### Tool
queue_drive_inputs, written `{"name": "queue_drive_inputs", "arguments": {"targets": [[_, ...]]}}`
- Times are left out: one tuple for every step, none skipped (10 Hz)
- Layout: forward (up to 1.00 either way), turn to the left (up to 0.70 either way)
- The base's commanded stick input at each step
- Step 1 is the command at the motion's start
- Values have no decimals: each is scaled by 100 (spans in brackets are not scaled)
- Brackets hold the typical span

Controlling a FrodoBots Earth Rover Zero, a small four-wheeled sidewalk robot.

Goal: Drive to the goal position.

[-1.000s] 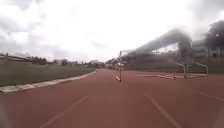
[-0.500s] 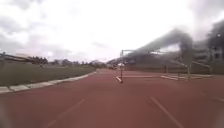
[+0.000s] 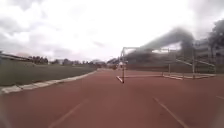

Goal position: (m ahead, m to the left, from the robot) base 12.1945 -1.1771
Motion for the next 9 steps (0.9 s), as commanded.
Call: {"name": "queue_drive_inputs", "arguments": {"targets": [[70, 0], [70, 0], [70, 0], [70, 0], [70, 0], [70, 0], [70, 0], [70, 0], [70, 0]]}}
